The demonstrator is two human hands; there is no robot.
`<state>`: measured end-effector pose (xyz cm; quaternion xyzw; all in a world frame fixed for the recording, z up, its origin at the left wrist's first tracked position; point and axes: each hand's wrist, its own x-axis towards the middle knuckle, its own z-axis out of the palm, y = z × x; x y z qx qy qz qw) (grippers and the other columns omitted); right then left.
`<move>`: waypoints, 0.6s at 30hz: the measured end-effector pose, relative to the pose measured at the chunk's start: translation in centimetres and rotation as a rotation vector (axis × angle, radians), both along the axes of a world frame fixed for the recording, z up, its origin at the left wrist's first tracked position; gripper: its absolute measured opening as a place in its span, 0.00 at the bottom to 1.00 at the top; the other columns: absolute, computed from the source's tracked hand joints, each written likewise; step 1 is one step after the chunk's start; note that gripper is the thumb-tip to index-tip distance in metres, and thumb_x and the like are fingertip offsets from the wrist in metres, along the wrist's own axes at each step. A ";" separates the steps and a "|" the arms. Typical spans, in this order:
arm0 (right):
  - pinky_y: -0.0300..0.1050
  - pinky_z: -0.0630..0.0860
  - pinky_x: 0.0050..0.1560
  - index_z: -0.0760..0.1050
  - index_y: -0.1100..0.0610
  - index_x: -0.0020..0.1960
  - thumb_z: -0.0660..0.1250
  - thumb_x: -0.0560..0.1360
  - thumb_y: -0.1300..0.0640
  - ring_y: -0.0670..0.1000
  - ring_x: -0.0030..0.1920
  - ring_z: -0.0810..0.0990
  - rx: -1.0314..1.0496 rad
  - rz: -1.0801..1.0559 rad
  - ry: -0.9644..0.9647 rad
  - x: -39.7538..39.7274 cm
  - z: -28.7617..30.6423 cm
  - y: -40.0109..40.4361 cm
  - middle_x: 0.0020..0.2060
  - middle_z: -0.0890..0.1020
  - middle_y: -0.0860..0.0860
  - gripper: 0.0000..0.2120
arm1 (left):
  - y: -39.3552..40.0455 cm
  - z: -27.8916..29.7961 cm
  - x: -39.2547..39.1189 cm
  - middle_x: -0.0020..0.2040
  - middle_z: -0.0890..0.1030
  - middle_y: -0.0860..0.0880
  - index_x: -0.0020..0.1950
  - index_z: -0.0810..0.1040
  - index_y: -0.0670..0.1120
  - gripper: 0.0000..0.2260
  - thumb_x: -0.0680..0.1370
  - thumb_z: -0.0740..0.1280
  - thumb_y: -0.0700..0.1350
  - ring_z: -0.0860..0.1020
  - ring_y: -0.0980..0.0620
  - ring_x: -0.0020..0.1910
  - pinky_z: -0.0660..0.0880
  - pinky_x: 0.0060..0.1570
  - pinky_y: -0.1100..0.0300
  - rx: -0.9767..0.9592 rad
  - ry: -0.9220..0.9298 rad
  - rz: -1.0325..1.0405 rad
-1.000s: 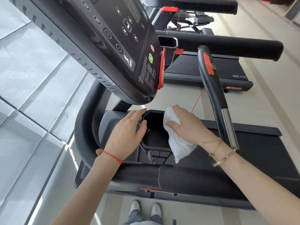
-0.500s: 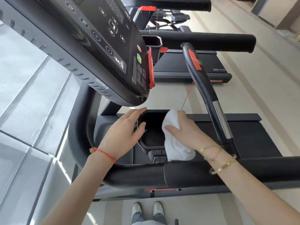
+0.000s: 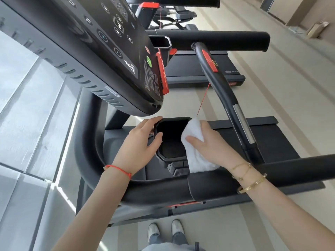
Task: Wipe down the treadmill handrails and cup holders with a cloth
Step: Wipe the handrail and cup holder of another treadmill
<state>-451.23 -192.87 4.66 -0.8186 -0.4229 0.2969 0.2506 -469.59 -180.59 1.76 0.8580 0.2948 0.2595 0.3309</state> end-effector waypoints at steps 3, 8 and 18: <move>0.29 0.69 0.41 0.67 0.50 0.69 0.60 0.80 0.43 0.45 0.54 0.78 0.096 -0.017 0.075 -0.1 0.1 -3.0 0.55 0.79 0.45 0.21 | 0.0 0.1 0.0 0.56 0.75 0.56 0.71 0.71 0.53 0.19 0.80 0.64 0.47 0.76 0.57 0.51 0.75 0.58 0.59 -0.008 0.008 0.008; 0.31 0.69 0.60 0.56 0.36 0.75 0.55 0.79 0.36 0.42 0.64 0.75 0.237 0.182 0.016 -0.5 2.0 -5.7 0.67 0.74 0.40 0.26 | -0.1 0.3 0.1 0.56 0.77 0.52 0.71 0.71 0.51 0.19 0.80 0.64 0.46 0.77 0.54 0.51 0.76 0.58 0.54 -0.011 0.009 -0.003; 0.42 0.68 0.55 0.75 0.55 0.56 0.57 0.81 0.42 0.52 0.52 0.78 0.062 0.754 -0.646 -4.3 2.3 -1.2 0.49 0.81 0.49 0.18 | -0.2 0.1 0.1 0.58 0.77 0.53 0.72 0.71 0.50 0.19 0.81 0.63 0.45 0.78 0.54 0.52 0.77 0.57 0.53 -0.020 -0.016 0.012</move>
